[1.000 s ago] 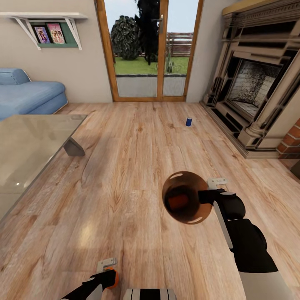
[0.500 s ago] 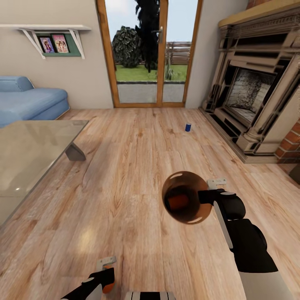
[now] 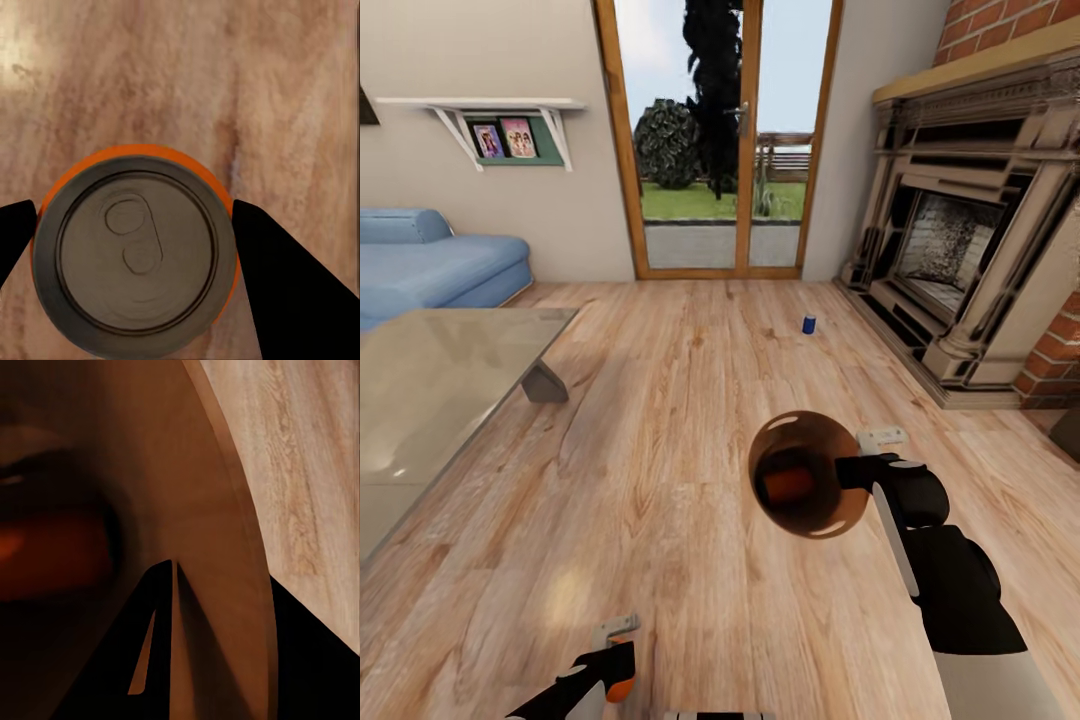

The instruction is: Put the three can of soda from the living room inside the tash can in the kitchen.

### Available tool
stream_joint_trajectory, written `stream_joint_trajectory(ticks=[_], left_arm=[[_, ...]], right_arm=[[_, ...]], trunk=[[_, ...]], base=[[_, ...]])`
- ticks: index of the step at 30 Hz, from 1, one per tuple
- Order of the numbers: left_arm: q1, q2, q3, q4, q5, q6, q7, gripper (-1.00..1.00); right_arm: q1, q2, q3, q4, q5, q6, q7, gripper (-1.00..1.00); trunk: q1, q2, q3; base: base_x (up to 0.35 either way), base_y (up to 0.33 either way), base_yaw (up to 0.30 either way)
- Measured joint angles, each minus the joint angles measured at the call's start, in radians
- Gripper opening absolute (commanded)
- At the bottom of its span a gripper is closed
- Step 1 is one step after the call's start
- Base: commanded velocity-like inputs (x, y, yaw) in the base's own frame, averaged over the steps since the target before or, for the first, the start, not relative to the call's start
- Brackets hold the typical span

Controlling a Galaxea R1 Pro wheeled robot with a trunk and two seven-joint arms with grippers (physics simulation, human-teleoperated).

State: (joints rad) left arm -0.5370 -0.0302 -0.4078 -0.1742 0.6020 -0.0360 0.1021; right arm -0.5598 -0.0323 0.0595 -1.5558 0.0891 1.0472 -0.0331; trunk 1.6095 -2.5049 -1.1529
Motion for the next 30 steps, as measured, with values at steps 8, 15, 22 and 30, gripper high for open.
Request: stream_joint_trajectory(ticks=[8,15,22,30], left_arm=[[-0.001,0.005,0.001,-0.004,-0.001,0.016,-0.011,-1.0],[-0.002,0.008,0.003,-0.157,-0.002,0.118,-0.011,-1.0],[0.021,0.027,0.007,-0.527,0.001,0.313,0.041,-1.0],[0.029,0.053,0.01,-0.803,0.0,0.485,0.12,-1.0]], right_arm=[[0.0,0.0,0.01,0.013,0.002,0.0,0.0,-1.0],[0.0,0.001,0.021,0.035,0.0,0.0,-0.002,-1.0],[0.0,0.001,0.05,0.122,-0.008,0.0,-0.004,-1.0],[-0.004,0.002,0.055,0.275,0.014,0.0,-0.109,-1.0]], trunk=[[-0.004,0.002,0.031],[-0.007,0.003,0.058],[-0.013,0.012,0.084],[-0.044,0.068,0.109]], base=[[0.0,0.0,0.0],[0.0,0.0,0.0],[0.0,0.0,0.0],[0.0,0.0,0.0]])
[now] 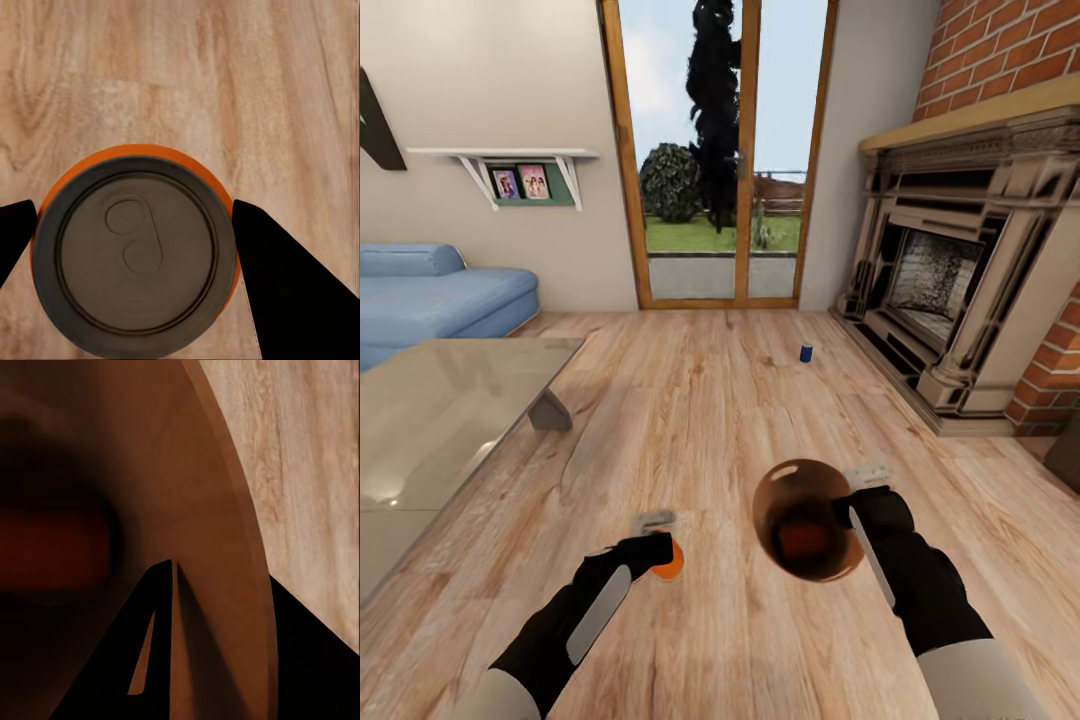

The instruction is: Put the three can of soda from the living room inside the tash can in the kitchen.

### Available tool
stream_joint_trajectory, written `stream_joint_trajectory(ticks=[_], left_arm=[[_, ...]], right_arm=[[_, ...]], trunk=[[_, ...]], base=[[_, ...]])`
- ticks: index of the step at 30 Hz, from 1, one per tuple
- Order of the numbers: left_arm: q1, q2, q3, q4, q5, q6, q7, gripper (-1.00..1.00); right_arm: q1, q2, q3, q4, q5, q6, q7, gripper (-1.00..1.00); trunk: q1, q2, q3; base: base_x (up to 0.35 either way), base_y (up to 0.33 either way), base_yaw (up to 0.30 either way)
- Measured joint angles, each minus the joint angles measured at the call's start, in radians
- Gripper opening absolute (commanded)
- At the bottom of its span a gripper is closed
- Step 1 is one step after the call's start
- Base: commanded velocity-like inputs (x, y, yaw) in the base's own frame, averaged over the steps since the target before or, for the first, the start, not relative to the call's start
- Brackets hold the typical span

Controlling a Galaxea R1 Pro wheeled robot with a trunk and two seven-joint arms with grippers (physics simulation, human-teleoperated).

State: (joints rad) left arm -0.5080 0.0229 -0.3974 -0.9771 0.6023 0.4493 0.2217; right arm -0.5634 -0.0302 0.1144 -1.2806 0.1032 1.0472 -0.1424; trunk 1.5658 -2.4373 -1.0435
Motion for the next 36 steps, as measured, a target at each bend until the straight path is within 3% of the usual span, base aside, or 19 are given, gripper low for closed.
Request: stream_joint_trajectory(ticks=[3,5,8,10,13,17,19,22,24,27,30,32,36], left_arm=[[0.011,0.006,0.0,-0.096,0.001,0.059,0.026,-1.0],[0.031,0.009,0.001,-0.21,0.002,0.123,0.059,-1.0],[0.047,0.009,0.002,-0.313,0.001,0.183,0.096,-1.0],[0.053,0.009,0.002,-0.38,0.001,0.221,0.121,-1.0],[0.058,0.009,0.002,-0.458,0.006,0.277,0.142,-1.0],[0.059,0.007,0.005,-0.508,0.008,0.323,0.15,-1.0],[0.06,0.005,0.005,-0.521,0.009,0.342,0.151,-1.0],[0.06,0.003,0.005,-0.539,0.01,0.364,0.152,-1.0],[0.06,0.001,0.005,-0.562,0.011,0.396,0.152,-1.0],[0.059,-0.002,0.006,-0.587,0.01,0.442,0.153,-1.0],[0.059,-0.003,0.006,-0.595,0.011,0.457,0.152,-1.0],[0.058,-0.006,0.006,-0.6,0.013,0.462,0.152,-1.0],[0.057,-0.02,0.005,-0.605,0.016,0.468,0.148,-1.0]], right_arm=[[-0.004,-0.001,0.0,0.07,-0.014,-0.003,-0.025,-1.0],[-0.015,-0.003,-0.002,0.13,-0.034,-0.036,-0.037,-1.0],[-0.031,-0.005,-0.004,0.187,-0.02,-0.051,-0.066,-1.0],[-0.043,-0.004,-0.005,0.228,-0.014,-0.071,-0.105,-1.0],[-0.07,-0.002,-0.006,0.325,-0.04,-0.165,-0.191,-1.0],[-0.116,0.0,-0.007,0.456,-0.026,-0.247,-0.31,-1.0],[-0.128,0.001,-0.007,0.489,-0.041,-0.288,-0.344,-1.0],[-0.14,0.004,-0.008,0.54,-0.032,-0.312,-0.375,-1.0],[-0.158,0.006,-0.008,0.586,-0.056,-0.343,-0.38,-1.0],[-0.185,0.01,-0.007,0.665,-0.029,-0.385,-0.389,-1.0],[-0.195,0.025,-0.006,0.695,-0.058,-0.42,-0.387,-1.0],[-0.198,0.039,-0.006,0.705,-0.036,-0.415,-0.39,-1.0],[-0.201,0.058,-0.004,0.715,-0.042,-0.426,-0.389,-1.0]], trunk=[[-0.012,0.021,0.009],[-0.019,0.035,0.016],[-0.031,0.056,0.025],[-0.038,0.07,0.031],[-0.05,0.091,0.041],[-0.065,0.119,0.053],[-0.073,0.133,0.06],[-0.084,0.154,0.069],[-0.092,0.168,0.075],[-0.104,0.189,0.085],[-0.115,0.21,0.094],[-0.123,0.224,0.1],[-0.138,0.252,0.113]], base=[[0.0,0.0,0.0],[0.0,0.0,0.0],[0.0,0.0,0.0],[0.0,0.0,0.0],[0.0,0.0,0.0],[0.0,0.0,0.0],[0.0,0.0,0.0],[0.0,0.0,0.0],[0.0,0.0,0.0],[0.0,0.0,0.0],[0.0,0.0,0.0],[0.0,0.0,0.0],[0.0,0.0,0.0]])
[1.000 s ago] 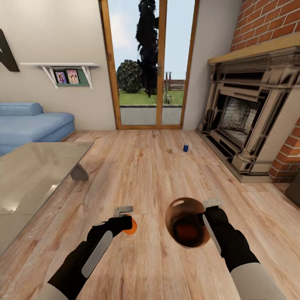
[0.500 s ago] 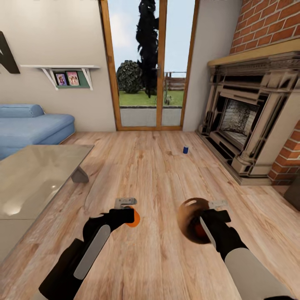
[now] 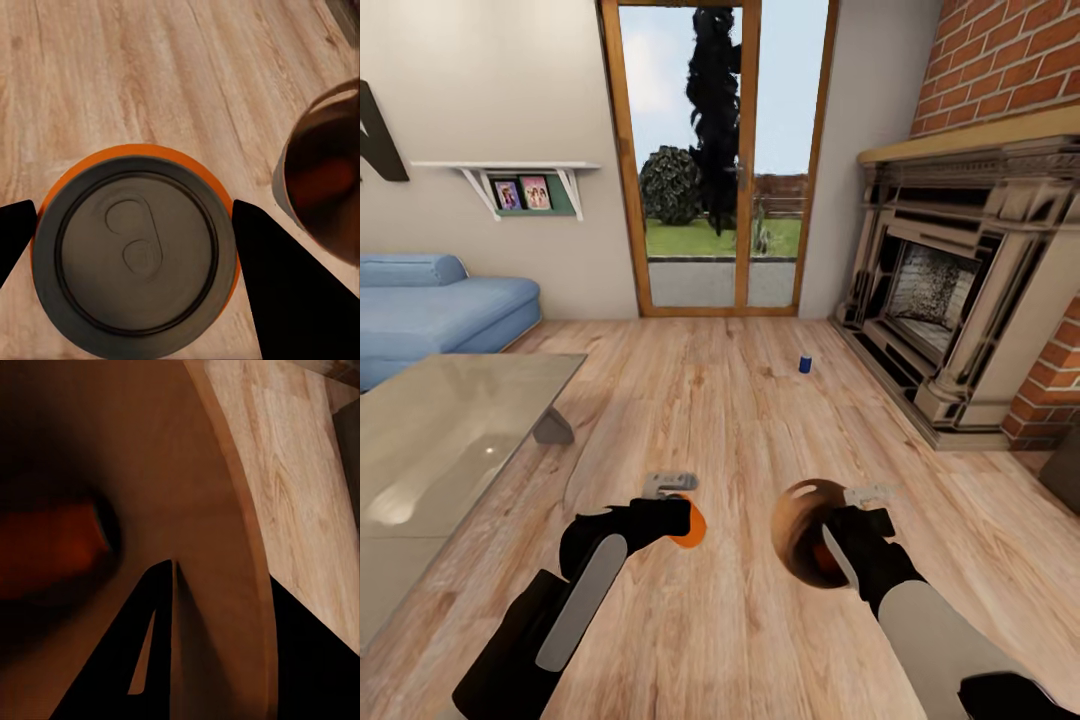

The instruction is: Put the three can of soda from the living room inside the tash can in the kitchen.

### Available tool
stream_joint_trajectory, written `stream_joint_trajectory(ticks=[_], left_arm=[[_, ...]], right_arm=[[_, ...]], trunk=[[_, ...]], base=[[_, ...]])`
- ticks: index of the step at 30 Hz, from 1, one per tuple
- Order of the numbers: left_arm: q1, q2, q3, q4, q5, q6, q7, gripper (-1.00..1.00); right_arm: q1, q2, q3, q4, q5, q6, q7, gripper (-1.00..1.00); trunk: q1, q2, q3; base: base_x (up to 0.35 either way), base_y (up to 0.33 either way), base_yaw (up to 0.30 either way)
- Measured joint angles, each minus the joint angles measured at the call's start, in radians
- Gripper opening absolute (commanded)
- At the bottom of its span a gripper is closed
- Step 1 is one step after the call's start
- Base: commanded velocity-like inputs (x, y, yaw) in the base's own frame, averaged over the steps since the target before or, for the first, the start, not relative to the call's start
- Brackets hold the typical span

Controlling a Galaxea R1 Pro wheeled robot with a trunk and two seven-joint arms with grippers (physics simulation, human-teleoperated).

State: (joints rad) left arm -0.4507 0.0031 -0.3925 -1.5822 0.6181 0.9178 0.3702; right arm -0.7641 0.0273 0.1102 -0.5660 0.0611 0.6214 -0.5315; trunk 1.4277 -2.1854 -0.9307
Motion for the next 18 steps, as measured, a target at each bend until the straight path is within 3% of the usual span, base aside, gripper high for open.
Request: stream_joint_trajectory(ticks=[1,4,7,10,18], left_arm=[[0.0,-0.003,0.0,-0.001,0.001,0.002,-0.002,-1.0],[0.0,-0.007,0.0,-0.004,0.001,0.004,-0.004,-1.0],[0.0,-0.008,-0.001,-0.006,0.03,0.004,-0.006,-1.0],[0.0,-0.002,-0.002,-0.007,0.067,0.006,-0.006,-1.0],[0.0,0.001,0.0,-0.009,0.084,0.012,-0.006,-1.0]], right_arm=[[0.0,0.009,0.002,0.003,0.019,0.008,-0.002,-1.0],[-0.001,0.034,0.004,0.017,-0.005,-0.002,0.0,-1.0],[-0.001,0.049,0.005,0.036,0.013,0.009,-0.001,-1.0],[-0.001,0.058,0.005,0.055,0.005,0.006,0.004,-1.0],[-0.007,0.065,0.003,0.101,-0.004,0.056,0.011,-1.0]], trunk=[[-0.004,0.007,0.003],[-0.015,0.028,0.013],[-0.027,0.049,0.022],[-0.038,0.07,0.031],[-0.069,0.126,0.056]], base=[[0.0,0.0,0.0],[0.0,0.0,0.0],[0.0,0.0,0.0],[0.0,0.0,0.0],[0.0,0.0,0.0]])
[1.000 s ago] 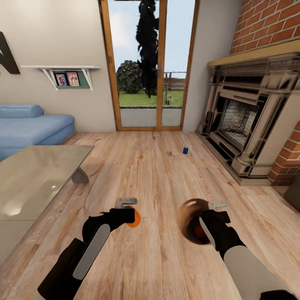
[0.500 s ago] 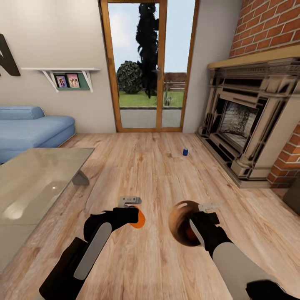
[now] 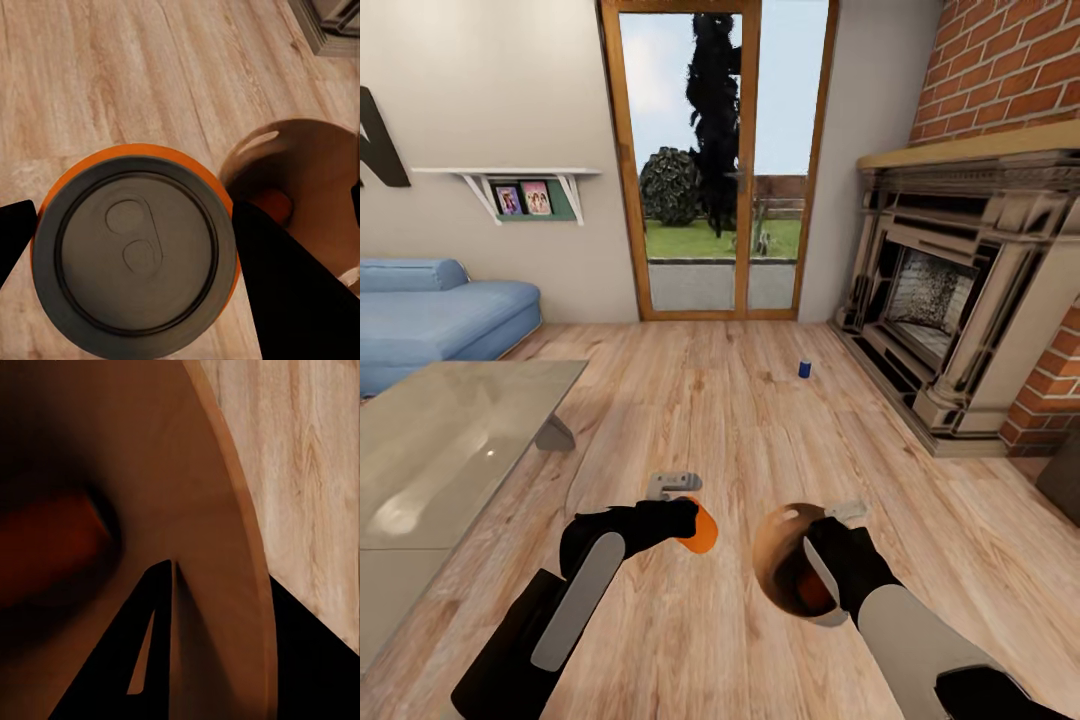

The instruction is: Put the three can of soda from the living room inside the tash can in the kitchen.

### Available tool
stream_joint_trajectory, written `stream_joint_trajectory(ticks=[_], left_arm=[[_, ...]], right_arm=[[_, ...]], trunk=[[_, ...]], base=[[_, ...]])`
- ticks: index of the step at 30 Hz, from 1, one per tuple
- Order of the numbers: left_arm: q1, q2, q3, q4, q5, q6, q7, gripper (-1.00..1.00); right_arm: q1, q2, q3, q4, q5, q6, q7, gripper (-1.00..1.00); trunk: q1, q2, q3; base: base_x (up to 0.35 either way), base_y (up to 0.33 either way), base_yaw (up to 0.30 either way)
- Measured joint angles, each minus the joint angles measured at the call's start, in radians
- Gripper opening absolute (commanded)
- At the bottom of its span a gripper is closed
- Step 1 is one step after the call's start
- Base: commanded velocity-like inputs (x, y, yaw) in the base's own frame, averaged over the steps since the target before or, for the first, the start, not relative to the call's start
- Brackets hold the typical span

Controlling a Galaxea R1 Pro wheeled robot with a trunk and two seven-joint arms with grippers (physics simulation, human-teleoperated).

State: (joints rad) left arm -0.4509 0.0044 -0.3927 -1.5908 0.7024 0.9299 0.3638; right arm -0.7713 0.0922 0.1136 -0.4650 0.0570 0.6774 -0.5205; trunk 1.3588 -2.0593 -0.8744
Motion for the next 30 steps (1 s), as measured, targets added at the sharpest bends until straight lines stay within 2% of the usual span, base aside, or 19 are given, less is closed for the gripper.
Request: stream_joint_trajectory(ticks=[1,3,6,7,9,12,15,18,24,30], left_arm=[[0.0,0.0,0.0,0.0,0.001,0.002,0.0,-1.0],[0.0,-0.002,0.0,0.0,0.002,0.005,0.0,-1.0],[0.0,-0.002,0.0,0.0,0.003,0.006,0.0,-1.0],[0.0,-0.003,-0.001,0.0,0.004,0.006,-0.001,-1.0],[0.0,-0.005,-0.001,0.0,0.004,0.006,-0.001,-1.0],[0.001,-0.007,-0.001,0.0,0.004,0.007,-0.002,-1.0],[0.0,-0.008,-0.002,0.0,0.016,0.01,-0.003,-1.0],[0.001,-0.009,-0.005,0.0,0.03,0.014,-0.003,-1.0],[0.001,-0.01,-0.01,0.0,0.039,0.016,-0.003,-1.0],[0.001,-0.01,-0.012,0.0,0.04,0.015,-0.003,-1.0]], right_arm=[[-0.003,0.003,0.0,0.004,-0.008,0.002,0.001,-1.0],[-0.009,0.014,0.003,0.014,0.015,0.015,0.0,-1.0],[-0.012,0.025,0.0,0.029,-0.012,0.012,0.003,-1.0],[-0.014,0.028,0.0,0.035,-0.007,0.012,0.003,-1.0],[-0.016,0.031,0.002,0.044,0.013,0.024,0.001,-1.0],[-0.018,0.035,0.0,0.049,-0.003,0.016,0.005,-1.0],[-0.02,0.042,0.003,0.054,0.013,0.026,0.017,-1.0],[-0.021,0.046,0.0,0.053,-0.003,0.032,0.048,-1.0],[-0.021,0.052,0.002,0.053,0.008,0.052,0.07,-1.0],[-0.021,0.055,0.003,0.053,0.008,0.054,0.073,-1.0]], trunk=[[-0.004,0.007,0.003],[-0.012,0.021,0.01],[-0.023,0.042,0.019],[-0.027,0.049,0.022],[-0.035,0.063,0.028],[-0.046,0.084,0.038],[-0.058,0.105,0.047],[-0.069,0.126,0.056],[-0.092,0.168,0.075],[-0.092,0.168,0.075]], base=[[0.0,0.0,0.0],[0.0,0.0,0.0],[0.0,0.0,0.0],[0.0,0.0,0.0],[0.0,0.0,0.0],[0.0,0.0,0.0],[0.0,0.0,0.0],[0.0,0.0,0.0],[0.0,0.0,0.0],[0.0,0.0,0.0]])
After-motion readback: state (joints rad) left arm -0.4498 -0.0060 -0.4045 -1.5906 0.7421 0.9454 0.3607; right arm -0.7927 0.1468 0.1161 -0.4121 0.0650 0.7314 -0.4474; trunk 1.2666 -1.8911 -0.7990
